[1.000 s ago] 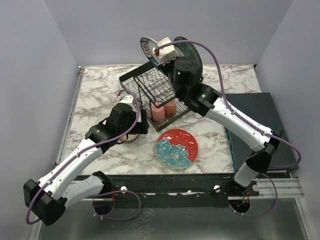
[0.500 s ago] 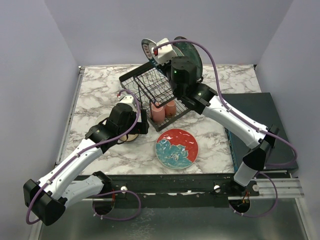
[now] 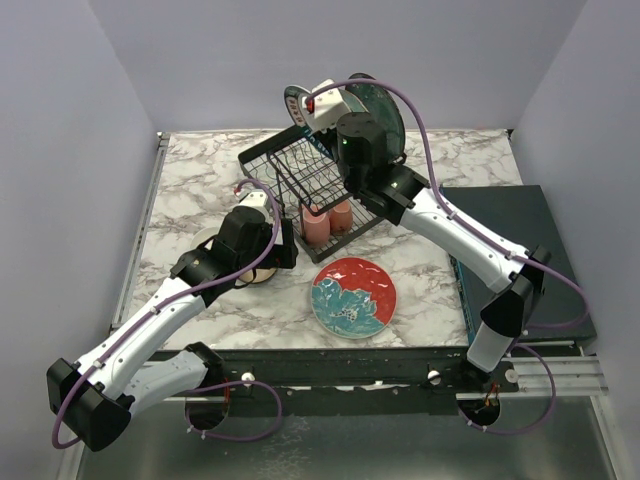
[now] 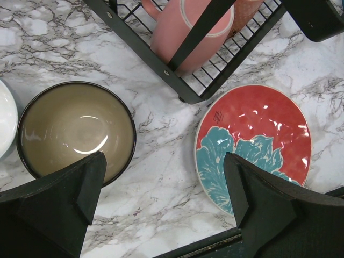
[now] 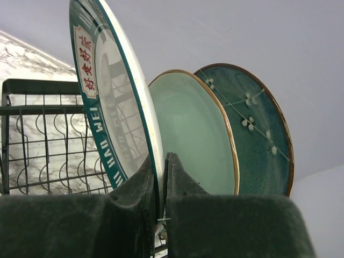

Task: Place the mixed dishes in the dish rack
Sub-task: Insert the plate into the dish rack.

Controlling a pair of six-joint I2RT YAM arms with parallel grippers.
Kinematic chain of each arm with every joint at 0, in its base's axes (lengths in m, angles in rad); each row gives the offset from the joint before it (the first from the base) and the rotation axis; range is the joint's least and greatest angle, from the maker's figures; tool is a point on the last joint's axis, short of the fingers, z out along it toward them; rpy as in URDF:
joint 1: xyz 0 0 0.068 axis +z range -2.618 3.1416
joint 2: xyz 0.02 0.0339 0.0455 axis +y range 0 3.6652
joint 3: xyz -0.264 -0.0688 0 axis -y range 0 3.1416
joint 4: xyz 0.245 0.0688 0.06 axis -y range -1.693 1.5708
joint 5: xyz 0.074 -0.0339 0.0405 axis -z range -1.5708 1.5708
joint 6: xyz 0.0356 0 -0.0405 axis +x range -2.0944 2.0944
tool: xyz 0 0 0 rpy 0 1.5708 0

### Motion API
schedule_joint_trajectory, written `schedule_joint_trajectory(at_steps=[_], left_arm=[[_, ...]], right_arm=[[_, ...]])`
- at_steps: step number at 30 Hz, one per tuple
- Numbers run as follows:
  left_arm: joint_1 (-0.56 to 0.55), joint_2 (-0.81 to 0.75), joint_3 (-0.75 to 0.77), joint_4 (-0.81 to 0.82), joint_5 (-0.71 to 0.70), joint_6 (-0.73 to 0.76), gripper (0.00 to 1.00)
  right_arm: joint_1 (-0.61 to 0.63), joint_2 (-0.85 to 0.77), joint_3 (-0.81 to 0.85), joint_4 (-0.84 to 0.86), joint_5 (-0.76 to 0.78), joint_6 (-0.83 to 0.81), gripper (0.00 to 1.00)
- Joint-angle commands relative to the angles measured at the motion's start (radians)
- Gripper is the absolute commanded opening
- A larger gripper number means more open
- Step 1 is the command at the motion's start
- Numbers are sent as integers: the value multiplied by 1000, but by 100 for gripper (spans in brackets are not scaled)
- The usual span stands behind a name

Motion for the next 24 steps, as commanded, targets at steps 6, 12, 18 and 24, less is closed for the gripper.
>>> schedule_joint_trajectory(at_steps=[6,12,18,24], left_arm=[[6,-13,-10,-15,-3,9,99],[8,-12,-10,-15,-3,9,99],[8,-11,-10,-15,-1,9,99],[11,-6,-10,-15,2,9,99]], right_arm=[[-9,9,-4,7,-32,56,0],[-9,9,-7,-16,-37,89,0],[-9,6,-25,-27,-38,109,0],[-9,-4,-46,-43,-39,134,0]])
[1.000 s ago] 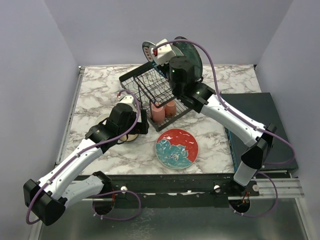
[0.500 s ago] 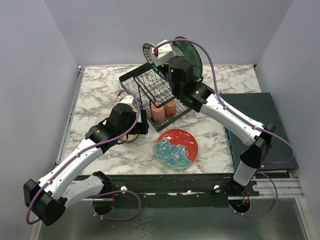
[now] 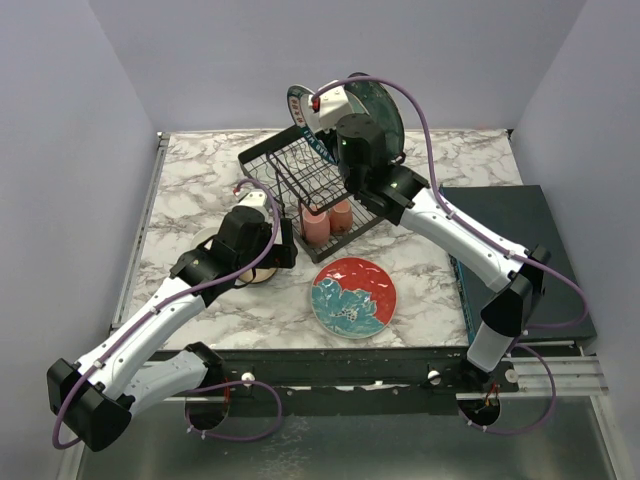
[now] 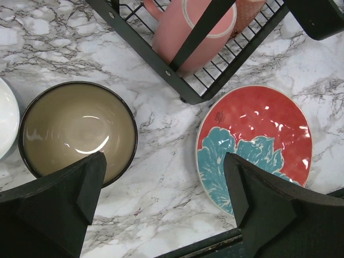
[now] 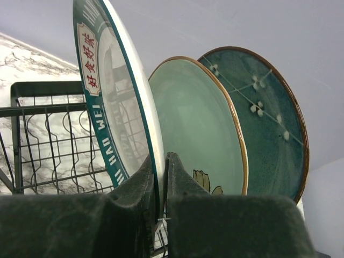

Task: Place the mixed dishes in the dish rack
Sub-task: Insert the plate into the dish rack.

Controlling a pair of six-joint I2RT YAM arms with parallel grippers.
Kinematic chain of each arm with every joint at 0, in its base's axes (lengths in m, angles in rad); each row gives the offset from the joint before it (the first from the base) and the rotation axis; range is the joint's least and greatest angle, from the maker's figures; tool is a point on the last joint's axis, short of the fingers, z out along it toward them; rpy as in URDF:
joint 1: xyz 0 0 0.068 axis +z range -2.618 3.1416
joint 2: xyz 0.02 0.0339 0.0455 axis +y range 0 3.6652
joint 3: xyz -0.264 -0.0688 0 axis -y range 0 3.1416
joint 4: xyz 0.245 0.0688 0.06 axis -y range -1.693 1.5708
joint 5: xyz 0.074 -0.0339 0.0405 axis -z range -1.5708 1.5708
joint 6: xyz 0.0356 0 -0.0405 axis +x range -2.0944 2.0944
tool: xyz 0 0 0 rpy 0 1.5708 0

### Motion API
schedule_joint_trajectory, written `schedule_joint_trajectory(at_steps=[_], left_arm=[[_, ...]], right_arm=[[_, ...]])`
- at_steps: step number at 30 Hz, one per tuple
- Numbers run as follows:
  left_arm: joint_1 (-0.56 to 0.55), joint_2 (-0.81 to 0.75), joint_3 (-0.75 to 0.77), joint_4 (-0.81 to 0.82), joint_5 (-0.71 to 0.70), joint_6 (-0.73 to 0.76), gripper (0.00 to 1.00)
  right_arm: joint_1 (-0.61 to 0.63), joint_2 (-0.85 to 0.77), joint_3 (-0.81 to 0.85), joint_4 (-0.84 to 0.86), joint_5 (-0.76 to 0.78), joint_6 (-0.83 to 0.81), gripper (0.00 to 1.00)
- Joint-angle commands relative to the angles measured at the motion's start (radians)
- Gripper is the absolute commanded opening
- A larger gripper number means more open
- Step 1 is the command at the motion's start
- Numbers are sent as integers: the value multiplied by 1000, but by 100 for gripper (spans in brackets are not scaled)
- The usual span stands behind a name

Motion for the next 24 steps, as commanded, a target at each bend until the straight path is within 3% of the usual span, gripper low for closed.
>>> schedule_joint_trajectory(at_steps=[1,24], left_arm=[[7,-5,-9,-15,2,9,99],[22,12,-7,-16,9,9,99]], right_arm=[[0,-8,-27,-37,-28,48,0],[1,-139,-264,-10,-50,161,0]])
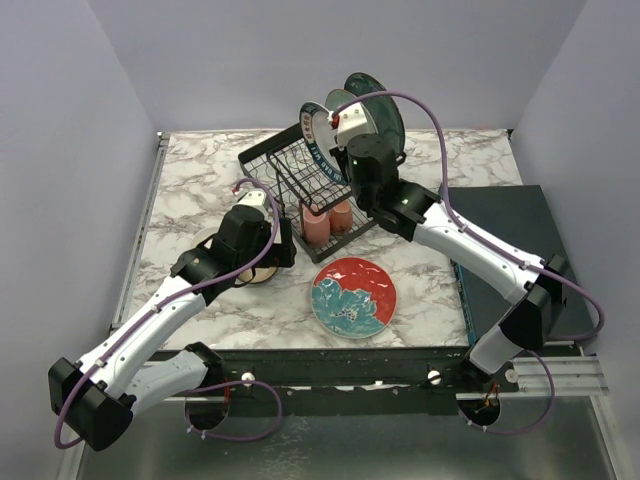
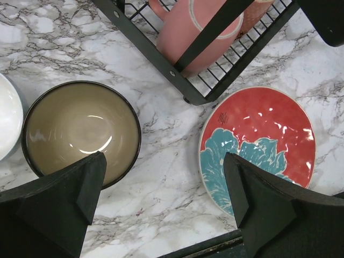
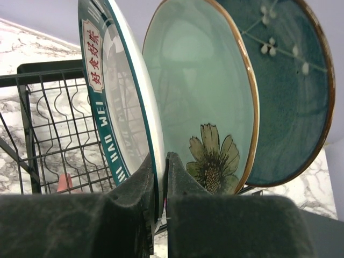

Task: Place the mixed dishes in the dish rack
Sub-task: Insert the plate into the dish rack.

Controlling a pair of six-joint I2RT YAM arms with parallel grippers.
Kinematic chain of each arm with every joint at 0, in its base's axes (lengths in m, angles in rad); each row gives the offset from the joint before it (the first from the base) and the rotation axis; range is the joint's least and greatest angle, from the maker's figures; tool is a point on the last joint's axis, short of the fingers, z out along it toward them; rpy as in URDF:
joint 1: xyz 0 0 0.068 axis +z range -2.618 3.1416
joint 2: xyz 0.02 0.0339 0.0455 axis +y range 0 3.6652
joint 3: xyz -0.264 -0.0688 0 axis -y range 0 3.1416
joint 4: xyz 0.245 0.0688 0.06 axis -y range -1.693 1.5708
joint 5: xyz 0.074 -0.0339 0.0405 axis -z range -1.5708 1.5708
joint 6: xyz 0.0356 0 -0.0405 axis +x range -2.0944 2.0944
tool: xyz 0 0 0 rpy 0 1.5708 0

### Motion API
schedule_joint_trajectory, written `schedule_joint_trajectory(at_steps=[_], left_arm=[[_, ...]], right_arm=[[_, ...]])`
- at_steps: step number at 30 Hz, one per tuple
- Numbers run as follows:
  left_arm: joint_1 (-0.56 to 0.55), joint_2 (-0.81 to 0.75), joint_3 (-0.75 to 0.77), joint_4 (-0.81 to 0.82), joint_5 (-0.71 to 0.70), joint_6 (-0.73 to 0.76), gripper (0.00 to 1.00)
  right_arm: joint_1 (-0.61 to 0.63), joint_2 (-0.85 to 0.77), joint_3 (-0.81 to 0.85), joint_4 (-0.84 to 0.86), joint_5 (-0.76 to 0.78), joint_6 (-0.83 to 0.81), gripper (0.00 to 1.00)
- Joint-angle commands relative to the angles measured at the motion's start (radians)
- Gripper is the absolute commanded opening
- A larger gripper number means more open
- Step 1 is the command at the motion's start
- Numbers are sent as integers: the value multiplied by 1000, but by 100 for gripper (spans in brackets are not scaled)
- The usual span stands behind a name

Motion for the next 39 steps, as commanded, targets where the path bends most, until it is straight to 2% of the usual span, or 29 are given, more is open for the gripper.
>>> schedule_joint_trajectory(at_steps=[1,6,11,15,17,20,39], left_arm=[[10,4,-7,-14,8,9,99],[13,9,-7,-15,10,8,99],[15,11,-9,-15,11,7,99],[18,13,-9,-15,14,6,99],[19,15,-9,-15,14,7,99],[19,16,-9,-16,14,6,99],[28,29,-8,-16,28,8,99]], right_arm=[[4,-26,-65,-36,-62,35,0],[4,-29,-75,-48,-69,57,0],[4,-32,-83,-48,-72,64,7],[4,-36,-84,-47,-72,67,27],[5,-42,-84,-43,-70,67,41],[4,-54,-81,-39,-73,67,50],[4,-203,-106,-93,-133,143,67]])
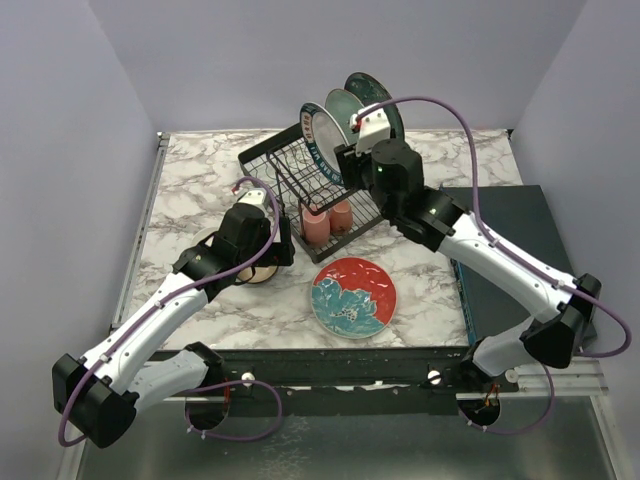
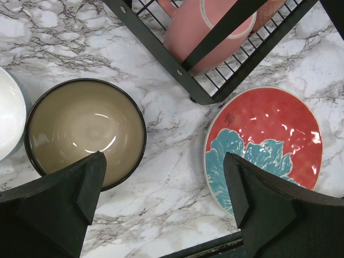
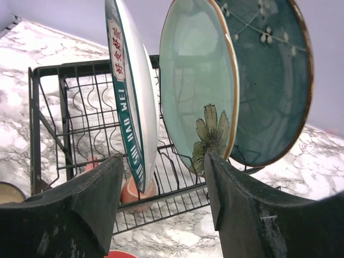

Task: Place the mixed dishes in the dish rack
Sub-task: Insert the plate into the dish rack, then pick up the plate at the center of the board.

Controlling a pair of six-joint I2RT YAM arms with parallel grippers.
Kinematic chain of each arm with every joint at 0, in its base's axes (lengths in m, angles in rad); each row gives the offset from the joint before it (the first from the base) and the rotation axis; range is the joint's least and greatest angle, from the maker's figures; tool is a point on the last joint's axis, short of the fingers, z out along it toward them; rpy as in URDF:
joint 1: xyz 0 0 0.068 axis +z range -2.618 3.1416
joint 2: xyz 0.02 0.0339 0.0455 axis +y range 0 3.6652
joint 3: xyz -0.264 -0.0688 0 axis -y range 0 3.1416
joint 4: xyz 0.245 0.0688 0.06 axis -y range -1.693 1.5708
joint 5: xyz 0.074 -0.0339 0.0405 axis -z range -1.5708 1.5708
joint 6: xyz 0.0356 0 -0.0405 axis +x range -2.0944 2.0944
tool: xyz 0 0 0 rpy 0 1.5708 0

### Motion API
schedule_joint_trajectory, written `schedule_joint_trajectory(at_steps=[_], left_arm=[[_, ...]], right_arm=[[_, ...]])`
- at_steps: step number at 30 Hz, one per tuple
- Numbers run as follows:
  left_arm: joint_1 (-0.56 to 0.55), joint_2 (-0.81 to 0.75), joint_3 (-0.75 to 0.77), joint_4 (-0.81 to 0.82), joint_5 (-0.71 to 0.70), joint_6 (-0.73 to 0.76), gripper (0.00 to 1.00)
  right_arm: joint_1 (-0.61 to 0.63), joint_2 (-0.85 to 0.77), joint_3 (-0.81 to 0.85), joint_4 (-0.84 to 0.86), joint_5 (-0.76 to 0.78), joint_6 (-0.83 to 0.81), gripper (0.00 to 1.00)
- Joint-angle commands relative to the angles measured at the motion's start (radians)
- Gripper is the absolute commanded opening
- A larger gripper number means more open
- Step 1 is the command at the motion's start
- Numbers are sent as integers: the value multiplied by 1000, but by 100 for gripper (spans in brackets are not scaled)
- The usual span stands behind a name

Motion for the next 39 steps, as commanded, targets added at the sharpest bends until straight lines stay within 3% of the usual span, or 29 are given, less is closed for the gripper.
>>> schedule_joint_trajectory(at_steps=[1,20,31,39], left_arm=[[7,4,-7,-15,20,11,99],[7,0,-6,-6,57,-34,99],[-12,-4,-39,16,178,-134,99],[-87,-5,-61,18,186,-214,99]], right_arm=[[4,-83,-27,-40,-51,50,68],[4,-427,-256,-182,-75,189,73],[4,-619,-406,-363,-82,394,74],[4,-662,-517,-458,-155,569,75]])
